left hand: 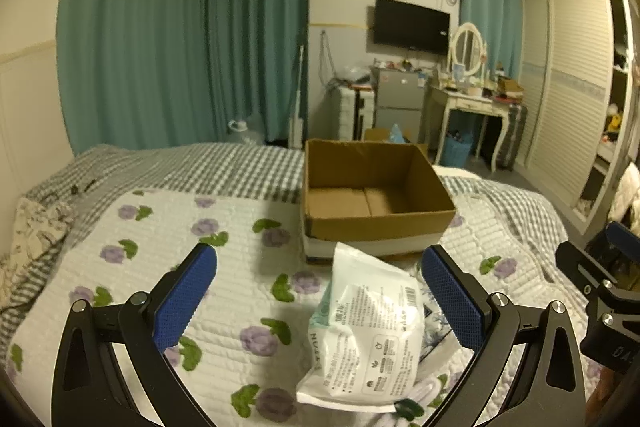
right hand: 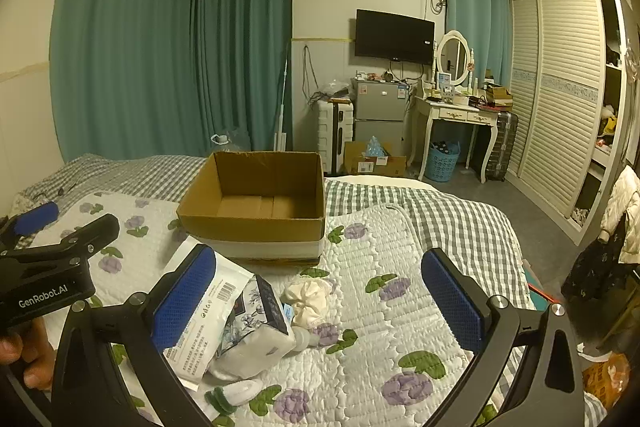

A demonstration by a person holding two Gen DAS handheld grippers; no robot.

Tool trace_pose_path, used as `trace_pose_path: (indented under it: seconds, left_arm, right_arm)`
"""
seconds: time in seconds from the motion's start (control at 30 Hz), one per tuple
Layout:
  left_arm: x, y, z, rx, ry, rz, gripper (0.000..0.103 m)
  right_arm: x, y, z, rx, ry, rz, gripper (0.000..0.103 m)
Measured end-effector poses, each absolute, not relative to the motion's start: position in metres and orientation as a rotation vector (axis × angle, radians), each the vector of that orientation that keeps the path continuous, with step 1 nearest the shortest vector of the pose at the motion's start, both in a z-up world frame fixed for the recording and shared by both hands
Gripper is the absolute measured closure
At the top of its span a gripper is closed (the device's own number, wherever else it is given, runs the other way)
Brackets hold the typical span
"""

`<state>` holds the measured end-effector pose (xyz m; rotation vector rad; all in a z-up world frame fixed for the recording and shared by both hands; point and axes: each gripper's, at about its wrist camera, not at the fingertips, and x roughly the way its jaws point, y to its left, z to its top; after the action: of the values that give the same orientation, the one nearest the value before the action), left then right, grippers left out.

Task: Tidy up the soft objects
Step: 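Grasp the white cotton-pad bag with the left tool while the right grasps the floral tissue pack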

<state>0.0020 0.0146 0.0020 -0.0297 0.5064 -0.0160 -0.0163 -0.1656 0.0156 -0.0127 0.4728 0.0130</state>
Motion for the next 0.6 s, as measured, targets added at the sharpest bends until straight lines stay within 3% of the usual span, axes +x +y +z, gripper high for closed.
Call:
trace_pose_path:
  seconds: [0.4, 0.6]
  left_arm:
    - [0.017, -0.007, -0.026, 0.032, 0.571, -0.056, 0.0]
    - [0.035, -0.019, -0.061, 0.062, 0.686, -0.083, 0.0]
  right_arm:
    - [-0.006, -0.181, 0.002, -0.031, 0.494, -0.018, 0.0]
    - [0.007, -0.192, -0.016, -0.006, 0.561, -0.001, 0.0]
